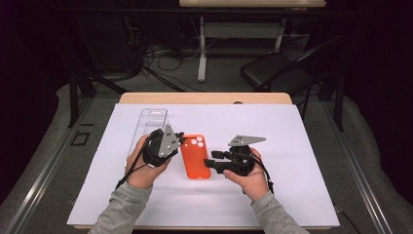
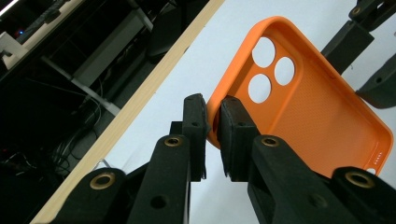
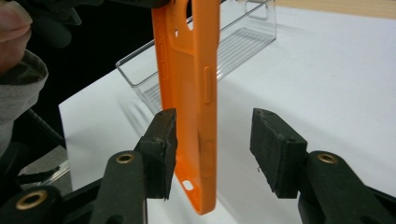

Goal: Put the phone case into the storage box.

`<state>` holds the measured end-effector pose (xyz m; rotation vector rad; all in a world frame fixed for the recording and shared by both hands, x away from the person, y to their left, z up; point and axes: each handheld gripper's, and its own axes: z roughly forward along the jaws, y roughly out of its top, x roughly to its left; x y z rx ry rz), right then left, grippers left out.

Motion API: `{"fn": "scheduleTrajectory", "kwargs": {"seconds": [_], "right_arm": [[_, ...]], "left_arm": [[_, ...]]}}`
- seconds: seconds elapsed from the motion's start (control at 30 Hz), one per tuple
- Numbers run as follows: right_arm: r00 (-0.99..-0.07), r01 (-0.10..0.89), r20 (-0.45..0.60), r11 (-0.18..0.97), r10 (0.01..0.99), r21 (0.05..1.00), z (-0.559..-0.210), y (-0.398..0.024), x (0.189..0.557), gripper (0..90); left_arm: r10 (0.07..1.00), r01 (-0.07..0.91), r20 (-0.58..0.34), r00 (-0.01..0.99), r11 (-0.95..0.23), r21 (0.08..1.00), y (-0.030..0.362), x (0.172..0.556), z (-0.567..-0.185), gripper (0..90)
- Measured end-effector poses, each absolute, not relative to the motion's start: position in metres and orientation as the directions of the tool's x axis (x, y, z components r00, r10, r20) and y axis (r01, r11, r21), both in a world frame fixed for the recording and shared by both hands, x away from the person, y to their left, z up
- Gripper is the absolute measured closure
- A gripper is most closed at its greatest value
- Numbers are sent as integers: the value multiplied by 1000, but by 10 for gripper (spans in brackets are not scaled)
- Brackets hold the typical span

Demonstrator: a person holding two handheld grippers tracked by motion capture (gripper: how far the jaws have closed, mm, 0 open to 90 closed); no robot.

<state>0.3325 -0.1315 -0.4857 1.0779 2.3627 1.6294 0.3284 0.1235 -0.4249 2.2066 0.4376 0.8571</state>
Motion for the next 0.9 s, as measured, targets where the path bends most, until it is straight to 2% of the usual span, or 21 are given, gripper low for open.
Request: {"fn": "scheduleTrajectory", "kwargs": {"seconds": [0.4, 0.67, 0.83, 0.9], "right_arm": [[-717, 510, 287, 197, 635, 837, -484, -144, 339, 471], [-704, 480, 252, 183, 665, 858, -484, -152, 344, 408], [-680, 493, 256, 170, 688, 853, -484, -156, 346, 372], [-668, 500, 260, 162, 697, 851, -485, -158, 347, 331]], "left_arm": [[541, 60, 447, 712, -682, 729, 129, 331, -424, 819], [552, 66, 441, 708, -673, 737, 133, 332, -423, 820], [554, 64, 444, 704, -673, 737, 135, 332, -422, 819], [555, 64, 444, 703, -672, 738, 135, 333, -422, 819]]}}
